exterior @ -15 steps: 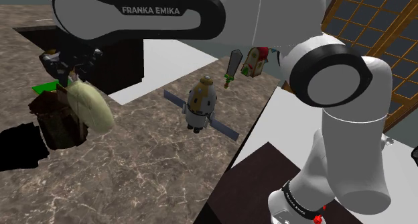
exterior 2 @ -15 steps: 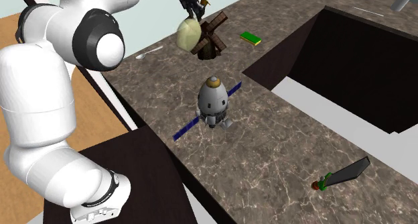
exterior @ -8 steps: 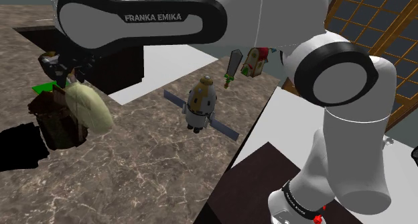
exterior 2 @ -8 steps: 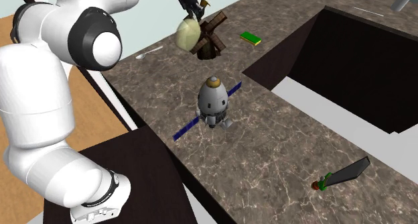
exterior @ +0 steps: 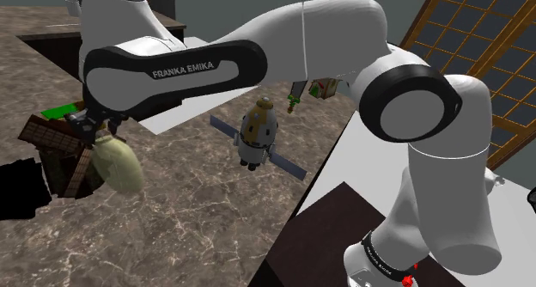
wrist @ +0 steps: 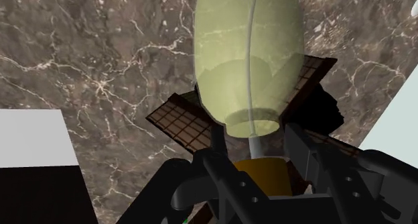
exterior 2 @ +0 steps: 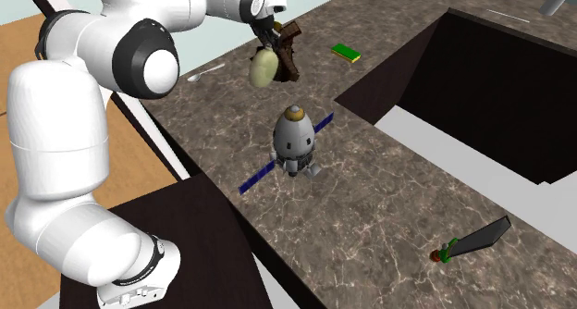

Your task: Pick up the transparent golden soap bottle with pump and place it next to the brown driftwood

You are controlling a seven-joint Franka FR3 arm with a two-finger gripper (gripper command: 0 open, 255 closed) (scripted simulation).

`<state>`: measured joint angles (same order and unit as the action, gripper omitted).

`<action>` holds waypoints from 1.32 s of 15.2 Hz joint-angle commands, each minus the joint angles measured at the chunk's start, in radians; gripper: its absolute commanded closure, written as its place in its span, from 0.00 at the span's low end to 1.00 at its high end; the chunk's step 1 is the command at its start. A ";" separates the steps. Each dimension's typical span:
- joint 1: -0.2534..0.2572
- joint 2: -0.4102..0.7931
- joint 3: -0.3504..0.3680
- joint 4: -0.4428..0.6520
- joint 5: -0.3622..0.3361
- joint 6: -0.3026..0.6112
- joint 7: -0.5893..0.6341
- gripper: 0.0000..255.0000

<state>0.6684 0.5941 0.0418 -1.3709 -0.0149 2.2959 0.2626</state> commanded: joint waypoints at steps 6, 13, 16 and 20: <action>-0.001 0.016 -0.001 -0.034 -0.001 0.048 0.000 1.00; -0.001 0.016 -0.001 -0.034 -0.001 0.048 0.000 0.00; -0.001 0.016 -0.001 -0.034 -0.001 0.048 0.000 0.00; -0.004 -0.060 0.001 -0.060 0.002 -0.002 -0.002 0.00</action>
<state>0.6691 0.5657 0.0420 -1.4110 -0.0152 2.3057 0.2655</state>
